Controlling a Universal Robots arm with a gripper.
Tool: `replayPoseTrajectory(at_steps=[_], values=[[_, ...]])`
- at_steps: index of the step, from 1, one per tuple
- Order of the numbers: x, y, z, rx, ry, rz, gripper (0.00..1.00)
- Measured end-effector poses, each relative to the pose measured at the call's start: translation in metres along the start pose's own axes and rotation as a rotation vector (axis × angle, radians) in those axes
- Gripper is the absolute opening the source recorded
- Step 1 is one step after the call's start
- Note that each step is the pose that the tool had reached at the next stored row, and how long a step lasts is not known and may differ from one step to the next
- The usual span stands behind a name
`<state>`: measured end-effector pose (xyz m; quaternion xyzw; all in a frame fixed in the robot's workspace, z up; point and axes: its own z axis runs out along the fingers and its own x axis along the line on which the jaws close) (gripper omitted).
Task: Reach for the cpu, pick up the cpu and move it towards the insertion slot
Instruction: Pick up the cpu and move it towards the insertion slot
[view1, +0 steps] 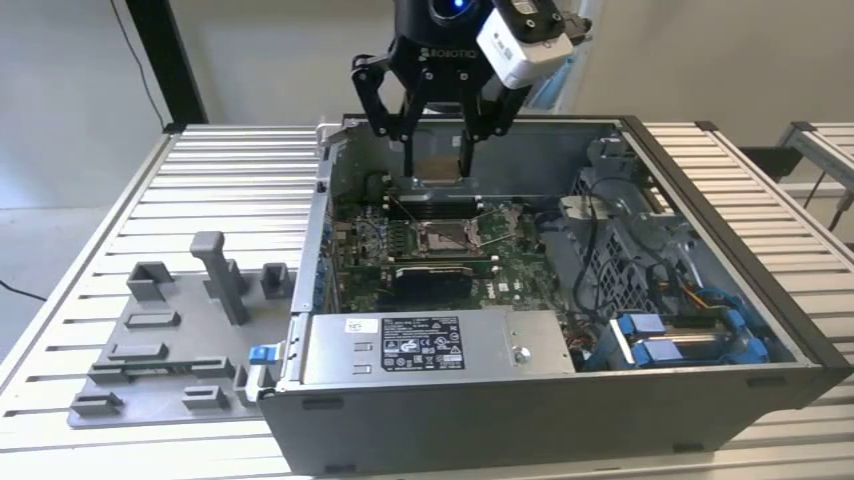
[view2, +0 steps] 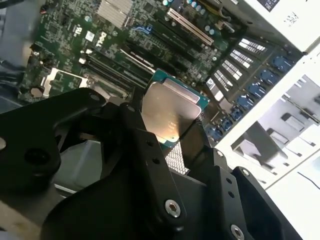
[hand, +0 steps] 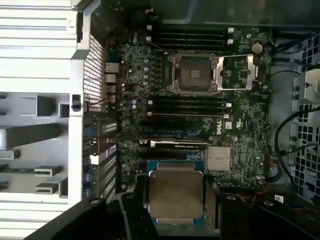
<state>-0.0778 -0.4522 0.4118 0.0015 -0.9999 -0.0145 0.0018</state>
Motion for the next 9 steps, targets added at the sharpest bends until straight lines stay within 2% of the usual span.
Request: replayPoseTrajectory(at_steps=[9], values=[[-0.0328,0.0022,0.0004,0.0075,-0.0002,0.009,0.0]])
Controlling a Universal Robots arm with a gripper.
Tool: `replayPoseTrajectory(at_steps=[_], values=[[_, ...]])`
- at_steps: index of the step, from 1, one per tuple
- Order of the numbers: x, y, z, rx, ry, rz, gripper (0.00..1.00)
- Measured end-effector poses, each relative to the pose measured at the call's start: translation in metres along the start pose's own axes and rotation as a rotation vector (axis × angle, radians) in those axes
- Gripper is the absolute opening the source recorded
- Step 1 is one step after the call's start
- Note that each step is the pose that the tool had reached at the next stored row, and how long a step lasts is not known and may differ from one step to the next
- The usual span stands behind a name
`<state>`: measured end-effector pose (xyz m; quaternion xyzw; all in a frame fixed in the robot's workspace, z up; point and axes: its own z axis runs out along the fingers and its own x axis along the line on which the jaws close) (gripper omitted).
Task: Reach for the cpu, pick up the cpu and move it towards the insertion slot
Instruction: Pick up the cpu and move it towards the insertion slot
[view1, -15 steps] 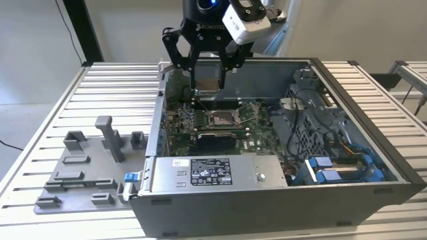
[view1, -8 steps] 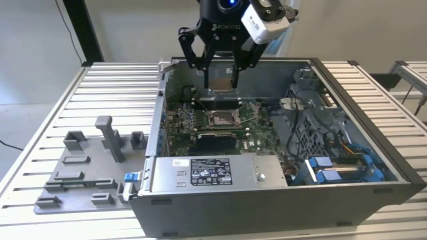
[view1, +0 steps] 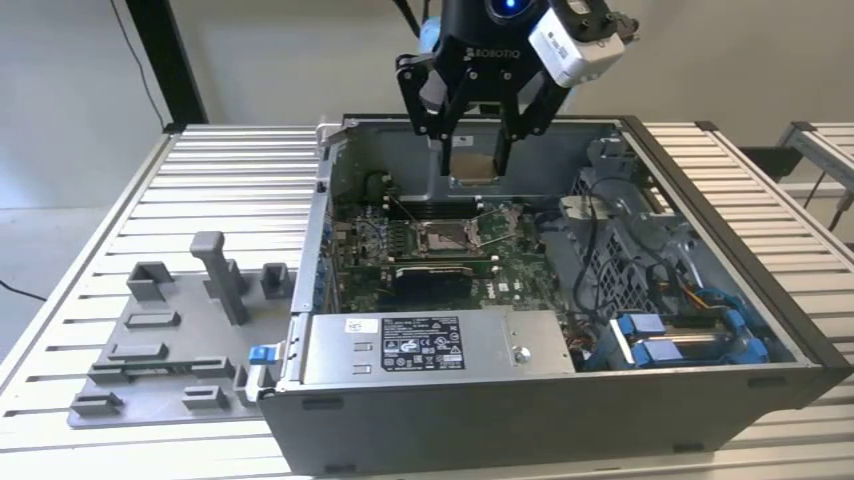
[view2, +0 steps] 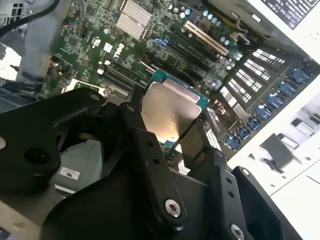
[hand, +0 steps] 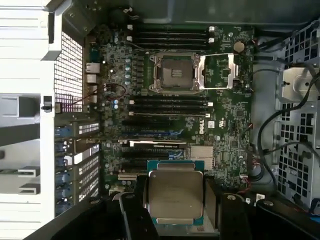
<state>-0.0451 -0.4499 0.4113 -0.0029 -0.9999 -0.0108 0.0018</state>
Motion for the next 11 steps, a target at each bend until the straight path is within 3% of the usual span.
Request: replayPoseTrajectory(at_steps=[3,8,11], values=[[-0.0058,0.0011,0.0,0.0023,-0.0002,0.005,0.0],[-0.0059,0.0012,0.0001,0.0023,-0.0002,0.007,0.0],[-0.0058,0.0046,0.0004,0.0023,-0.0003,0.009,0.0]])
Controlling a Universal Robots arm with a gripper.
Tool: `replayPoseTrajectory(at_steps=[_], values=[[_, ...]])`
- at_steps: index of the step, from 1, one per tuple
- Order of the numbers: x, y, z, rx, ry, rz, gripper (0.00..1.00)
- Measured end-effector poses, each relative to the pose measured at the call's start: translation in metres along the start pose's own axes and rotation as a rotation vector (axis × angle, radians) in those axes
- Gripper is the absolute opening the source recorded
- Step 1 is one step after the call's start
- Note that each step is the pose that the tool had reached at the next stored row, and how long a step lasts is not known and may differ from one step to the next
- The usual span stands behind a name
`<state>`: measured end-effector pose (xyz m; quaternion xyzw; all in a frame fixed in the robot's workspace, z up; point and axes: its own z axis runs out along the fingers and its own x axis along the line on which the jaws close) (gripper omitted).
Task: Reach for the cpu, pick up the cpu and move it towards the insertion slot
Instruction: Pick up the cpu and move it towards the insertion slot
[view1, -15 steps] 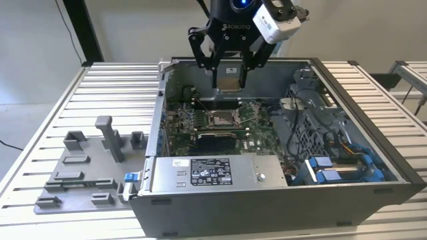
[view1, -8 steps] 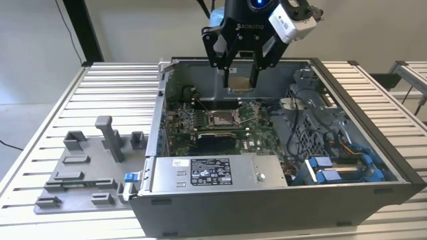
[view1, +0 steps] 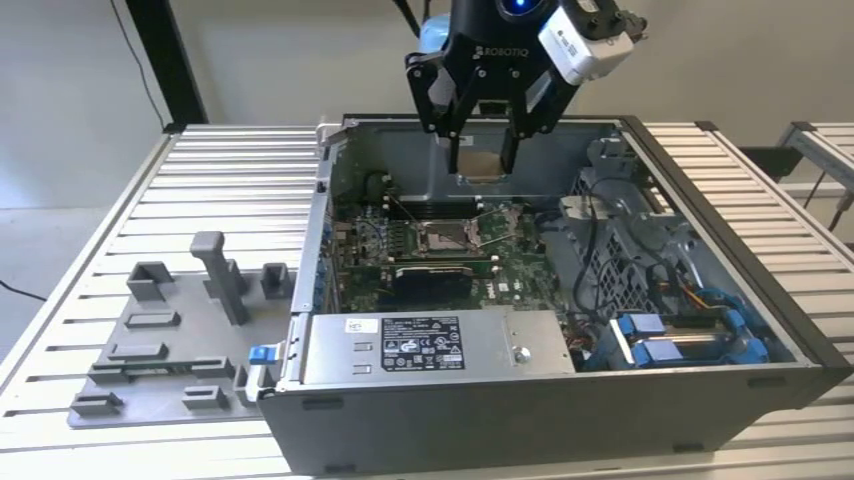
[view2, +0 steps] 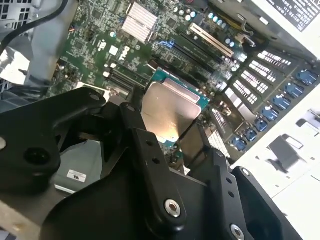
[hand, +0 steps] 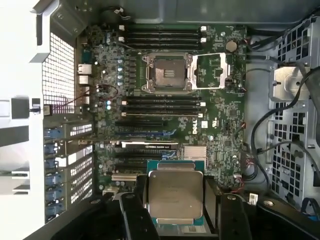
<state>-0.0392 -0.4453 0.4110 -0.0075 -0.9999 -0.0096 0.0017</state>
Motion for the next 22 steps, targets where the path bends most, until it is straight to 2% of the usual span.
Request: replayPoseTrajectory(at_steps=[13,22], values=[[0.0004,0.027,0.0051,-0.0001,-0.0002,0.012,0.0],[0.0009,0.0495,0.0105,0.0,-0.0003,0.016,0.0]])
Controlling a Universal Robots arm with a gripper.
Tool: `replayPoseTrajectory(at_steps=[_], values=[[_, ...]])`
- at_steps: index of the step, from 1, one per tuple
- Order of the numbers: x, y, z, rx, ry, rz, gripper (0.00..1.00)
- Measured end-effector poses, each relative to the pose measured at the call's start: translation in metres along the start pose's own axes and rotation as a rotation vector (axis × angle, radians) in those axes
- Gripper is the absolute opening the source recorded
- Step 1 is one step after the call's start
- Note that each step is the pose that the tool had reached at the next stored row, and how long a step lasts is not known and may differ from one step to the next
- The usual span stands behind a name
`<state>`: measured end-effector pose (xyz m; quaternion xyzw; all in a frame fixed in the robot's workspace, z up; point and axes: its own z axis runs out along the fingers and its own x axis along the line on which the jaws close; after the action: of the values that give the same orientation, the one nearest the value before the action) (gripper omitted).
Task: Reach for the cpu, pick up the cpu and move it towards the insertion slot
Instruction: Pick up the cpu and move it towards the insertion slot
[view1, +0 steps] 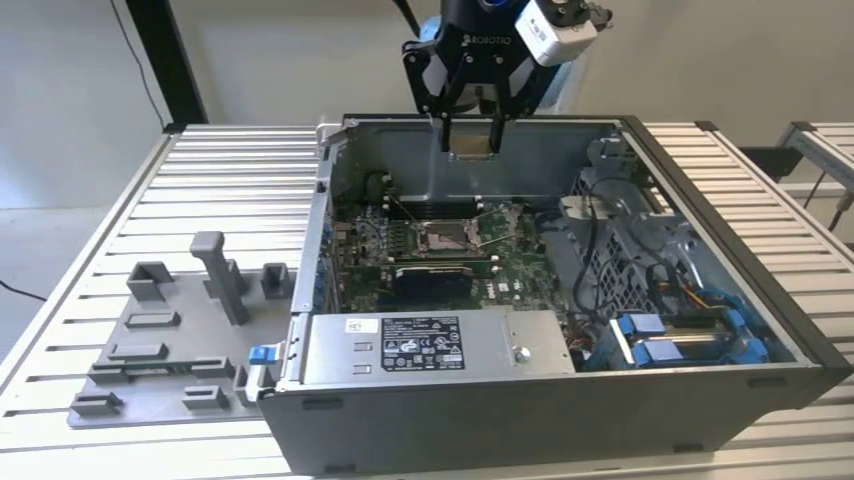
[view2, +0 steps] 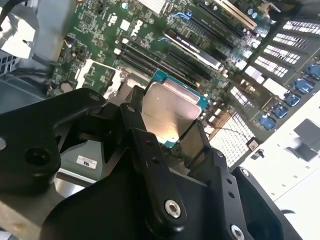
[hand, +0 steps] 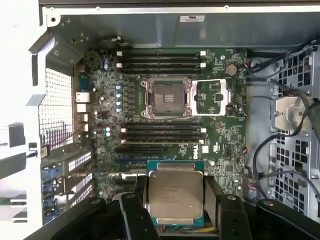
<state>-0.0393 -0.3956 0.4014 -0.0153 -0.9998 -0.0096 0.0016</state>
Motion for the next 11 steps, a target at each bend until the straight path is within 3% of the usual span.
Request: replayPoseTrajectory(at_steps=[3,11], values=[[0.0007,0.0104,0.0025,-0.0001,-0.0001,0.001,0.0],[0.0039,0.0308,0.008,-0.0001,-0.0001,0.003,0.0]])
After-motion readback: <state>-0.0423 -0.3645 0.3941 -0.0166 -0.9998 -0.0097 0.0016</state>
